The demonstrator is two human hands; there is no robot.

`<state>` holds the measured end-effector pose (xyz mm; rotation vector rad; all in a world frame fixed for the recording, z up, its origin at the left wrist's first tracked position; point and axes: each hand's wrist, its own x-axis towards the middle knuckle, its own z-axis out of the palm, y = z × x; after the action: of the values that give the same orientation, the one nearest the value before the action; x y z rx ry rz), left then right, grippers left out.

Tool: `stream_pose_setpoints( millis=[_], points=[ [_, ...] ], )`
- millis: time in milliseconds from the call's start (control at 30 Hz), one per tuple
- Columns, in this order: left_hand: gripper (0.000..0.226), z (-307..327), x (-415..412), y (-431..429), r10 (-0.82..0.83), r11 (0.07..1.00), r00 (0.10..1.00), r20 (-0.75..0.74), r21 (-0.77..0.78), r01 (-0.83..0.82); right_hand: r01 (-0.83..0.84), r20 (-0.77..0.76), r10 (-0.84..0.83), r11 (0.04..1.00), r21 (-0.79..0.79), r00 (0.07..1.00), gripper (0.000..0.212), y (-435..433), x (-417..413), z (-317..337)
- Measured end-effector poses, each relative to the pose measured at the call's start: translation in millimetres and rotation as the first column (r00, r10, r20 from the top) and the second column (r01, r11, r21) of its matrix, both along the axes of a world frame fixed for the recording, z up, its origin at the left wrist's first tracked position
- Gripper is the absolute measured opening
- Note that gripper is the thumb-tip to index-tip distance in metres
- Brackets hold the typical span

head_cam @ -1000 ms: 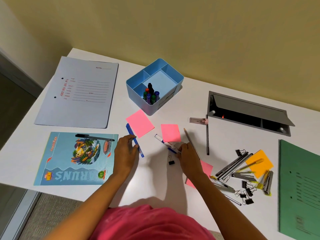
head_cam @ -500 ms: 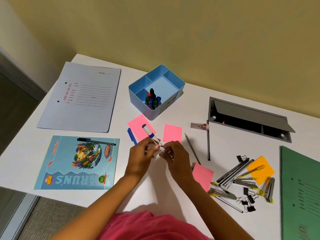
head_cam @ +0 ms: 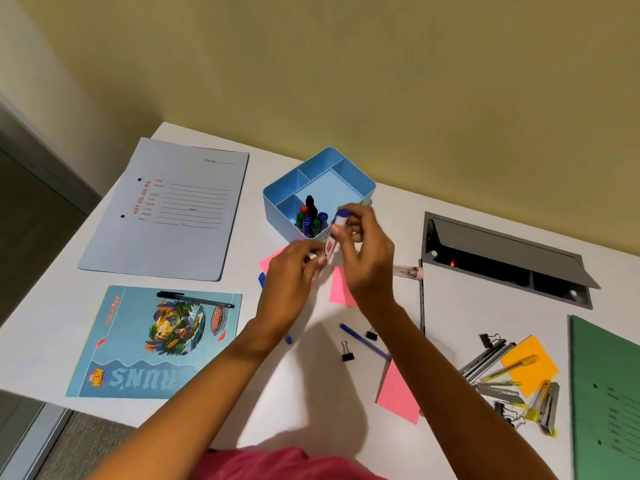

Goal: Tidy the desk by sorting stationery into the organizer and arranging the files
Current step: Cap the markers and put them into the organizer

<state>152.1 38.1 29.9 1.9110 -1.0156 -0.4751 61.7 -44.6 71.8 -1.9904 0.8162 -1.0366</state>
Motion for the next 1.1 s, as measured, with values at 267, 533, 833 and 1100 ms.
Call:
stream_pose_setpoints(
  millis=[267, 533, 833, 1100],
  points=[
    [0.035, 0, 59, -42, 0.194, 0.973, 0.936, -0.294, -0.060, -0.221, 0.255, 0.216, -0.268, 0.963, 0.088, 0.939, 0.017, -37, 27, 32],
    [0.034, -7, 68, -60, 0.046, 0.998, 0.969, -0.244, 0.048, -0.035, 0.215, 0.121, -0.222, 0.974, 0.070, 0.967, 0.018, -53, 39, 16],
    [0.037, -8, 66, -59, 0.054, 0.998, 0.968, -0.245, 0.053, -0.042, 0.055, -0.003, -0.055, 0.991, 0.121, 0.998, 0.017, -60, 43, 0],
    [0.036, -9, 72, -57, 0.032, 0.999, 0.969, -0.246, 0.029, -0.026, -0.076, -0.202, 0.088, 0.995, 0.064, 0.975, 0.017, -65, 50, -9]
  ],
)
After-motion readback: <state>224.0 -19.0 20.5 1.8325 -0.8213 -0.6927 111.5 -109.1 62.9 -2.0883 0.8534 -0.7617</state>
